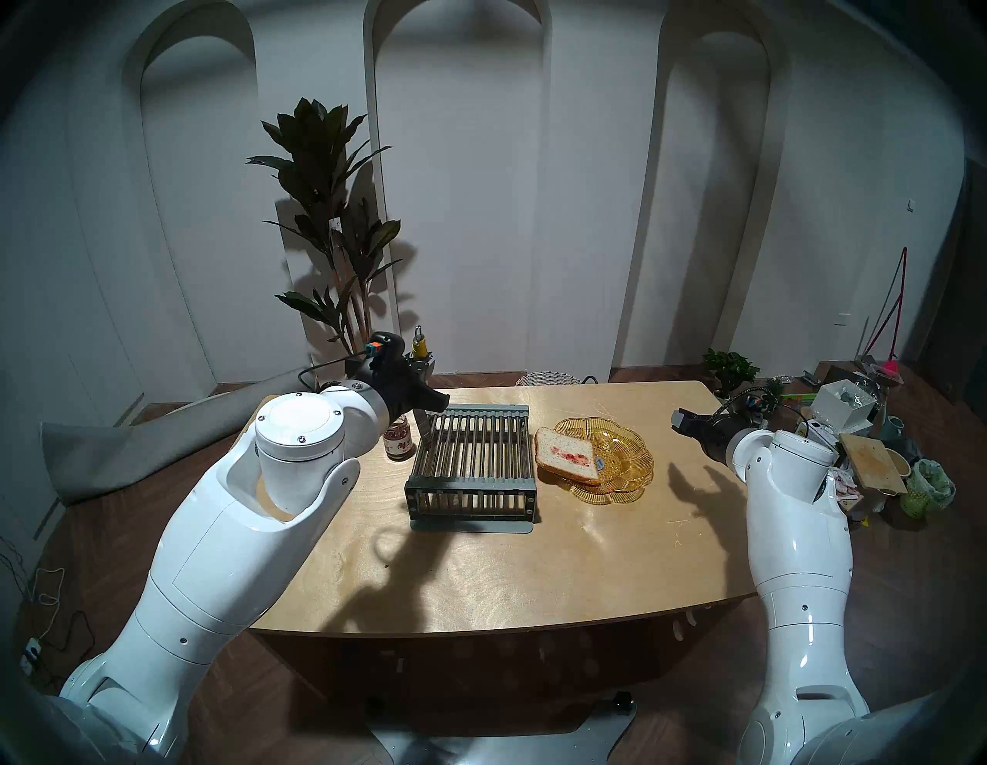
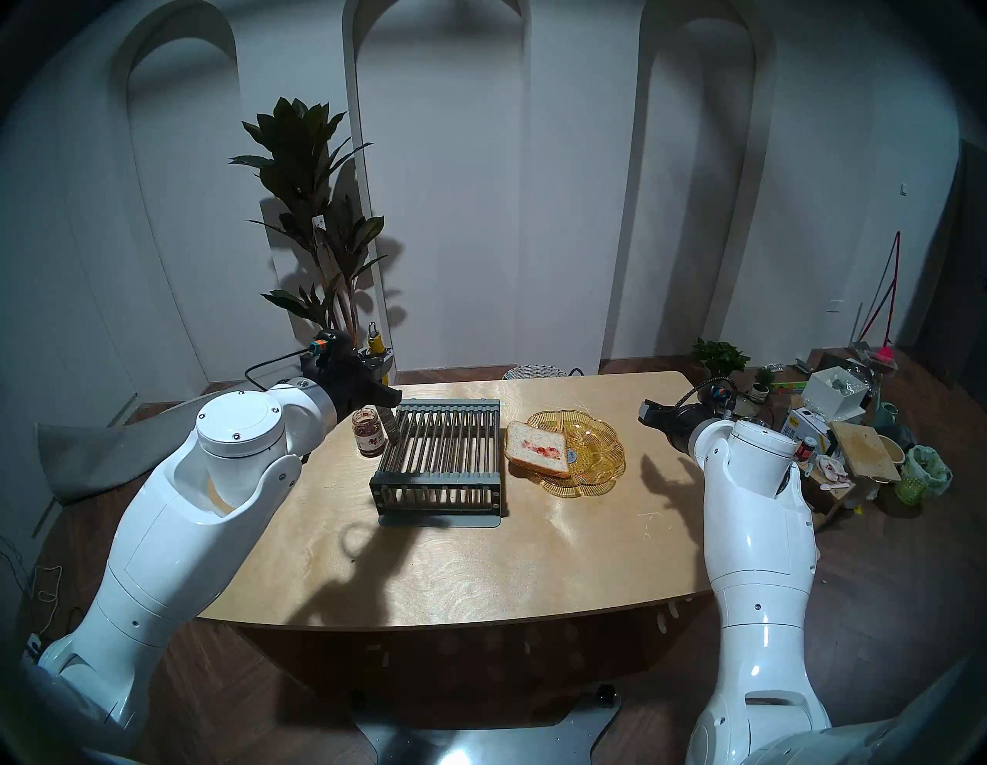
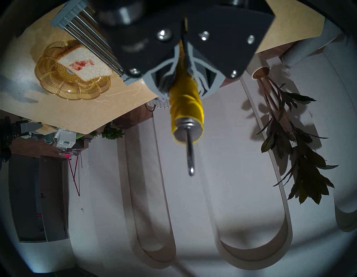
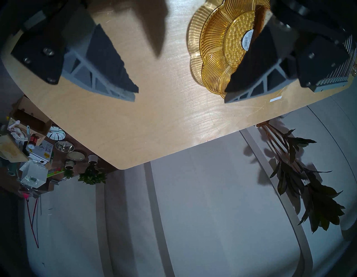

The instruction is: Spread jam over the slice of bread with the knife

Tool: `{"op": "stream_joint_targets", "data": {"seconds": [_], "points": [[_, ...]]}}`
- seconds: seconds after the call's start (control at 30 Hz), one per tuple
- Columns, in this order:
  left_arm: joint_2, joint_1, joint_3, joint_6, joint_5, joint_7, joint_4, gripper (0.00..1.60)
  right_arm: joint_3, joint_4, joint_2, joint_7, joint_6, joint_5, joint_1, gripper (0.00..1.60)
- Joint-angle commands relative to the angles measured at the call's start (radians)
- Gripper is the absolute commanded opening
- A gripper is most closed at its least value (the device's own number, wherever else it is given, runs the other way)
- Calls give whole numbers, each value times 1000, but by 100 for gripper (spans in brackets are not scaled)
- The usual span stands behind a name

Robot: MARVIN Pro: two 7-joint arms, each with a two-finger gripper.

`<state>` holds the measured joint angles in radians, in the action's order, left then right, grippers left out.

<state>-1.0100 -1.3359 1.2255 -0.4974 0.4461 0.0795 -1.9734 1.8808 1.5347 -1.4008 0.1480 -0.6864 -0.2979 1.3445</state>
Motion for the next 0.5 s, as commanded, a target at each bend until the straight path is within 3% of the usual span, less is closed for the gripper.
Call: {"op": "stream_joint_targets", "data": {"seconds": [0.0,0.47], "points": [[-21,45,-5,19,-11,1,1,0,-6,10,7,7,24,2,-21,160],[-50,54,-23,48,-46,16,60,0,-9,13,8,7,33,9,-19,160]]}}
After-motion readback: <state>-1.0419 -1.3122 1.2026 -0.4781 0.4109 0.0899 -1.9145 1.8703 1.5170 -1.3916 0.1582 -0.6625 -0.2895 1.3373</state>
